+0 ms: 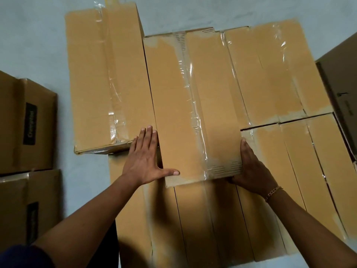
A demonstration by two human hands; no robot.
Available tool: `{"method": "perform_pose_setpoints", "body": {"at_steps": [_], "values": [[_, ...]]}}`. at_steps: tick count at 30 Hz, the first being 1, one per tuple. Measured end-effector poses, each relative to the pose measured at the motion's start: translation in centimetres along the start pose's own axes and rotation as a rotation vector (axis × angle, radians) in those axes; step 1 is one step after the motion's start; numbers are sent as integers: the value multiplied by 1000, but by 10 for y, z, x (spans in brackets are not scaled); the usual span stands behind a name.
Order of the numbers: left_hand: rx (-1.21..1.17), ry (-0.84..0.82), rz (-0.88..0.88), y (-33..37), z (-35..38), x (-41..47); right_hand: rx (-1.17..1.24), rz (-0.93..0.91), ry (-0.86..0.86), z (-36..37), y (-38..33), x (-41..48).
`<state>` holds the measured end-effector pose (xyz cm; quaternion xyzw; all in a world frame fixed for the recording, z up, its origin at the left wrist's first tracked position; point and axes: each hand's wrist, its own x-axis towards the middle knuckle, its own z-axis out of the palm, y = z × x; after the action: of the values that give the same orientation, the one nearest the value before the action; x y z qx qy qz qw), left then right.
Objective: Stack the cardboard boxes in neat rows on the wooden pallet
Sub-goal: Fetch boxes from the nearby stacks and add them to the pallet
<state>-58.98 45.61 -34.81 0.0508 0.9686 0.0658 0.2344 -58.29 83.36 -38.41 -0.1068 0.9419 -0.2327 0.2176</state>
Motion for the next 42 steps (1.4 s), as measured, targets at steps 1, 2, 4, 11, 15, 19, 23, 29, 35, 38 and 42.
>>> {"method": "perform_pose_setpoints", "body": {"at_steps": [1,2,4,11,15,19,23,29,35,38,42], "values": [[-10,21,-6,-1,-2,1,-1,-1,9,-1,0,3],[-14,38,-10,-2,-4,2,-3,-1,10,-2,0,6],[-11,62,-15,-5,-8,6,-5,14,2,-6,-2,12],[-16,128,-20,-11,-9,15,-2,50,4,-15,-11,40],[-33,155,-10,-15,-7,18,-20,81,-19,-27,-20,61],[-52,169,7,-22,-9,28,-40,87,-26,-37,-25,83],[-39,188,41,-29,-6,37,-42,76,-33,-44,-27,101],[27,225,91,-33,6,46,-38,75,-31,-49,-30,118],[113,251,64,-32,8,52,-58,71,-31,-53,-31,129],[164,265,46,-33,5,59,-65,65,-32,-55,-33,137],[209,302,49,-35,2,69,-72,72,-35,-59,-35,148]]}}
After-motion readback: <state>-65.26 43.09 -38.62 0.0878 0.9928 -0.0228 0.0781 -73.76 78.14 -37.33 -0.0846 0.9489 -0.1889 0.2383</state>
